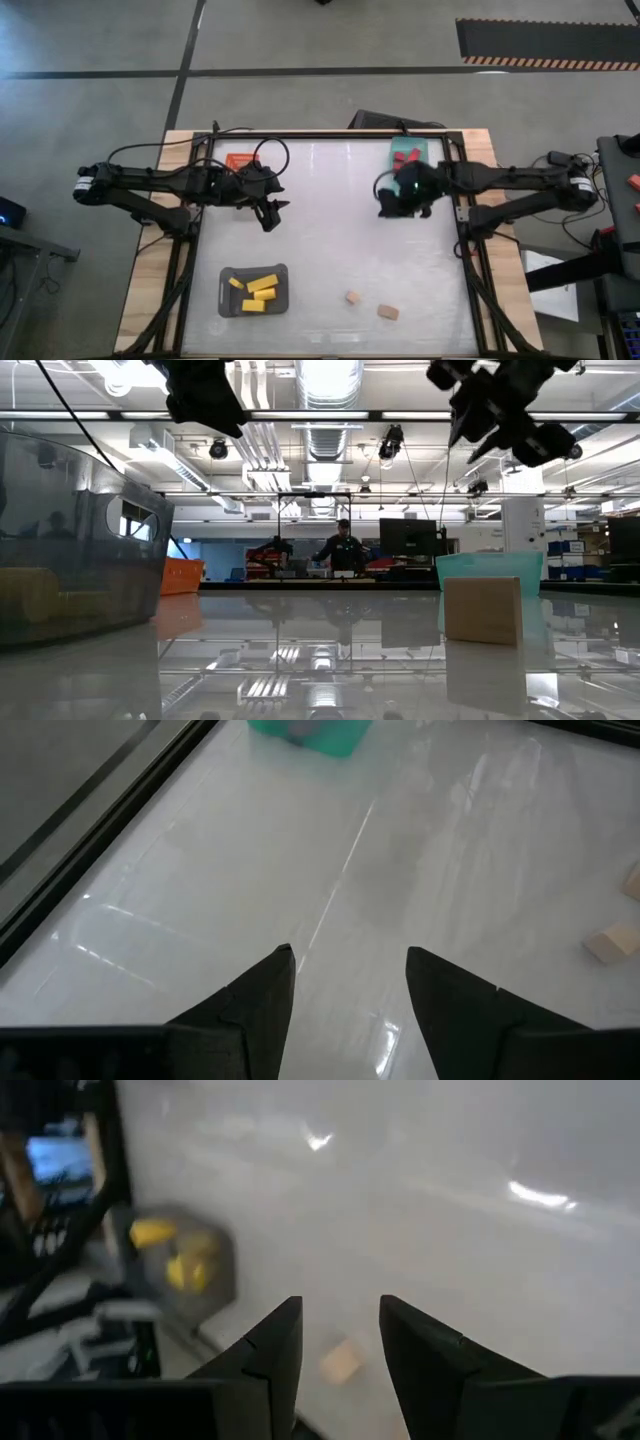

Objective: Sort & place blocks by color
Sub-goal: Put the brown block into the orange bin

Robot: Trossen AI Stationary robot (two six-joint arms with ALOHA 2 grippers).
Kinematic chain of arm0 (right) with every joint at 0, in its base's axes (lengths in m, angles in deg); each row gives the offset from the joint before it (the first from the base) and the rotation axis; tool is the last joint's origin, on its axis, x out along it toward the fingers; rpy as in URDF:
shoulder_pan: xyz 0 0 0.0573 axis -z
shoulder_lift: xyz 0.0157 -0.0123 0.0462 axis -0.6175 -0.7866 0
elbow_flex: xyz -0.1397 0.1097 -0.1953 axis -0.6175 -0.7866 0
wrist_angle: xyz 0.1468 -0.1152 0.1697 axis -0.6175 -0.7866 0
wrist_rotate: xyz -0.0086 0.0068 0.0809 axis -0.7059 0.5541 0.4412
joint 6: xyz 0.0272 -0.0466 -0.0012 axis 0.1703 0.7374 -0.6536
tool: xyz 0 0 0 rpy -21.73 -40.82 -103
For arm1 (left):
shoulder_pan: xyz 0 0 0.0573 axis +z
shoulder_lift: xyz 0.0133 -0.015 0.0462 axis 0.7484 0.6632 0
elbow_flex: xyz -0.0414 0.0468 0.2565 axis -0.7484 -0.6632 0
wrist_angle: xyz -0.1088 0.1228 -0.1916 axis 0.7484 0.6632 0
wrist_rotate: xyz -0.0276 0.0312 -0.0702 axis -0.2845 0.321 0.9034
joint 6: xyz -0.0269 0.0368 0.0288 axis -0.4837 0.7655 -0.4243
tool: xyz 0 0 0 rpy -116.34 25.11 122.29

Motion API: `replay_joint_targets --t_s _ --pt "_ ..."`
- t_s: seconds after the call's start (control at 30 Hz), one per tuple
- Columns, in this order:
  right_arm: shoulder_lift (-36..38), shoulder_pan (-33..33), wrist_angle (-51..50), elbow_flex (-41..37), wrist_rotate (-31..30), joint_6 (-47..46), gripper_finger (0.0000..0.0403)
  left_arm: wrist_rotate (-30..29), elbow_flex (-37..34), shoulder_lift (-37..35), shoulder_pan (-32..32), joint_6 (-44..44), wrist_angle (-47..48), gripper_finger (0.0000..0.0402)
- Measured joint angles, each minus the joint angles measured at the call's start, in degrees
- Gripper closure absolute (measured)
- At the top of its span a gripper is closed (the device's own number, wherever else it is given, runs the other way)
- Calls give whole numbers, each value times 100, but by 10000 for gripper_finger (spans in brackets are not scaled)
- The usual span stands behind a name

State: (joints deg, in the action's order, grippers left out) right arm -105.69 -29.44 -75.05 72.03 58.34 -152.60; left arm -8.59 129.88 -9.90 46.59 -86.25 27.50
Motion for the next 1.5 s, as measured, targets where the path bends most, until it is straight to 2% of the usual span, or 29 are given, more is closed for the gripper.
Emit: replay_joint_targets --t_s 0.13,0.27,0.5,0.67,0.83,0.97,1.07,1.17,1.5 --pt "-113 -724 360 0 68 -583 278 2 4 -2 0 2 -2 224" --pt "-239 -1371 406 0 319 -1191 278 2 4 -2 0 23 -3 224" --pt "-480 -2385 457 0 336 -1974 278 4 4 -2 0 160 -7 224" --pt "-800 -2983 446 129 337 -2102 278 4 4 -2 0 160 -22 224" --pt "-1389 -3466 302 621 338 -1387 278 4 4 -2 0 335 -28 224" --pt "-1974 -3889 37 1163 267 454 278 4 4 -2 0 510 -33 224" --pt "-2417 -4292 -53 1564 -180 1444 276 4 4 -2 0 558 -35 224" --pt "-2840 -4561 -62 1809 -575 1539 266 4 7 -2 0 557 -36 224" --pt "-3963 -5191 14 2107 -1085 1300 197 4 7 -2 0 557 -38 224"
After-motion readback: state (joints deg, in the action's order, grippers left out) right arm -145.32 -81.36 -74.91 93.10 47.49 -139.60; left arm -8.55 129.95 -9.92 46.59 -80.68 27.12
